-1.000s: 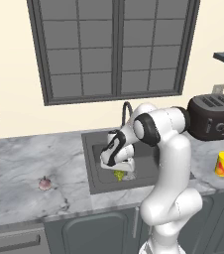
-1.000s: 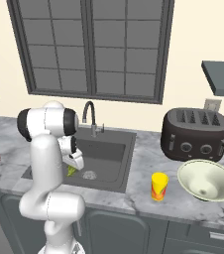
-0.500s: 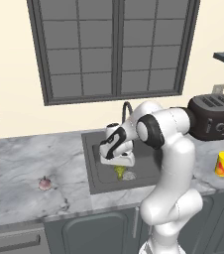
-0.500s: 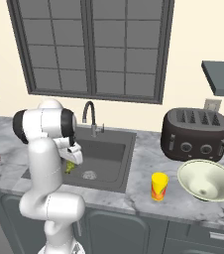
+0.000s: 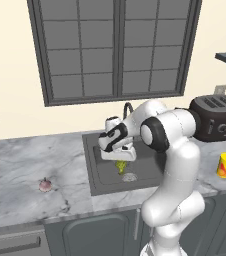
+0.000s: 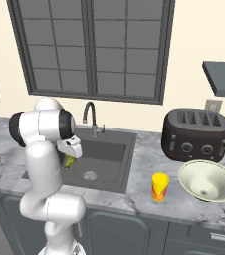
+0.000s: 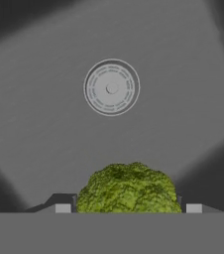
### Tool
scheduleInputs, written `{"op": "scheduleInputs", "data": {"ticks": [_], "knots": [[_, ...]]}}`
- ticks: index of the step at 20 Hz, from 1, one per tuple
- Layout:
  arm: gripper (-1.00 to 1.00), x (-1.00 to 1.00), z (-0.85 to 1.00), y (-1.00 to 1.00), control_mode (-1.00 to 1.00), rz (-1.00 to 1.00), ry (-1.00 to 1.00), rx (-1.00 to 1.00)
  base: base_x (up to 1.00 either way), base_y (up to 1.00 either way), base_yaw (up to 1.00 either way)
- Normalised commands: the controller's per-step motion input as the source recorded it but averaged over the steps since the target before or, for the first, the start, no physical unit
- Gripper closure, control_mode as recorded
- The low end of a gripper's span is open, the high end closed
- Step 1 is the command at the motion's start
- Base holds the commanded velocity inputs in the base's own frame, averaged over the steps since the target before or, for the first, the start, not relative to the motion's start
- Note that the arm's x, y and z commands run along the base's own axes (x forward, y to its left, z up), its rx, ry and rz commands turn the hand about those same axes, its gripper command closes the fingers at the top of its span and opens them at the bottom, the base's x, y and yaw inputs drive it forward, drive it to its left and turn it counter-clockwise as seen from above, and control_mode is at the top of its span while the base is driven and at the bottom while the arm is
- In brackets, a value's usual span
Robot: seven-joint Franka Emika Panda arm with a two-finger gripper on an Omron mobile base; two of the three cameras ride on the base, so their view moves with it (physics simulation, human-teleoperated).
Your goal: Remove the garlic and broccoli from the sink. Then move the bowl and cup from the counter to the sink for washing.
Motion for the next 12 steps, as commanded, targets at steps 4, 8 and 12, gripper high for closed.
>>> {"op": "scheduleInputs", "data": {"ticks": [4, 8, 12], "knots": [[1.00, 0.00, 0.35, 0.00, -1.00, -0.04, 0.00, -0.02, 0.00, 0.00, 0.00], [1.00, -0.02, 0.36, 0.02, -1.00, -0.04, 0.00, -0.01, 0.00, 0.00, 0.00], [1.00, -0.05, 0.36, 0.05, -1.00, -0.04, 0.00, -0.02, 0.00, 0.00, 0.00]]}}
